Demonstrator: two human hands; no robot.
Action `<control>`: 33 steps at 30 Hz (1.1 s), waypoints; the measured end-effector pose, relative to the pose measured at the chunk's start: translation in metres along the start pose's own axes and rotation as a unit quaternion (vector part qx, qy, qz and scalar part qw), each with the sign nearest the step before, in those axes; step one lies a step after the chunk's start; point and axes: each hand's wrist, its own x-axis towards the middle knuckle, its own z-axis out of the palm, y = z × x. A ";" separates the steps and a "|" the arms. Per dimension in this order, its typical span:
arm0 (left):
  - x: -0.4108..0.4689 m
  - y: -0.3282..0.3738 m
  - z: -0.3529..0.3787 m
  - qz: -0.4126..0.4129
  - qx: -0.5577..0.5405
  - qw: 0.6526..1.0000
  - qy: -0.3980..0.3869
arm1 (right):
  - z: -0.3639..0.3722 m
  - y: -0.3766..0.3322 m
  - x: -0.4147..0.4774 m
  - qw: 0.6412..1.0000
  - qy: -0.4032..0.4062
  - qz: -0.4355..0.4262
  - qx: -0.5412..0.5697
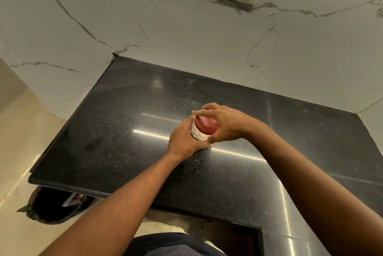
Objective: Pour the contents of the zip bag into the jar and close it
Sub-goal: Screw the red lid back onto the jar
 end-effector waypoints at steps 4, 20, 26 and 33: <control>0.000 0.002 0.000 -0.003 -0.002 1.000 -0.001 | -0.003 -0.005 0.006 0.994 0.079 0.044 -0.054; -0.002 0.005 -0.002 -0.006 0.003 1.000 0.000 | -0.006 -0.010 0.002 0.996 0.057 0.062 -0.043; -0.001 0.006 -0.003 -0.009 0.002 1.000 -0.017 | -0.002 -0.017 0.014 0.984 0.107 0.136 -0.037; -0.002 0.004 -0.005 -0.002 -0.023 0.999 -0.037 | 0.037 0.008 -0.002 0.970 0.209 0.118 0.040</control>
